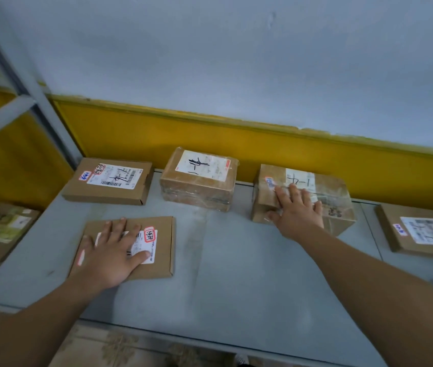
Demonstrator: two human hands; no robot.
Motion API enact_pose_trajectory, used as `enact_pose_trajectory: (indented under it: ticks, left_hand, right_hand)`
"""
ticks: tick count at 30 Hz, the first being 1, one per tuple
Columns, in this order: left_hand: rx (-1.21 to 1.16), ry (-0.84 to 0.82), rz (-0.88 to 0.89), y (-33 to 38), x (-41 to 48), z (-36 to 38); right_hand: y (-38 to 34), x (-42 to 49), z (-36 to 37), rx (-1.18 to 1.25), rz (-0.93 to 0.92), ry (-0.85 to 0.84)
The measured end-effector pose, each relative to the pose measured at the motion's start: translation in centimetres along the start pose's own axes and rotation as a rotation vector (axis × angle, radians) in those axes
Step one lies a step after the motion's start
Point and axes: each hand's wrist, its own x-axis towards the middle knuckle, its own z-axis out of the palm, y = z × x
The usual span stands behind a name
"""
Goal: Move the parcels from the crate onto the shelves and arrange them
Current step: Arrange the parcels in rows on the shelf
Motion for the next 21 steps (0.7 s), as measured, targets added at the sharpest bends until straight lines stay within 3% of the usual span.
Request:
enact_pose_trajectory:
  ticks: [4, 9, 14, 21]
  left_hand:
    - [-0.003, -0.013, -0.040, 0.5, -0.3, -0.4]
    - [0.010, -0.011, -0.125, 0.0, -1.8, 0.5]
    - [0.030, -0.034, -0.115, -1.0, -3.0, 0.8]
    - [0.092, -0.042, 0.063, -5.4, -2.0, 0.5]
  right_hand:
    - [-0.5, -0.1, -0.5, 0.008, -0.031, 0.007]
    - [-3.8, -1.3, 0.7, 0.003, -0.283, 0.117]
    - [-7.5, -3.9, 3.0, -0.017, -0.449, 0.063]
    - [-12.6, -7.4, 8.1, 0.072, -0.299, -0.192]
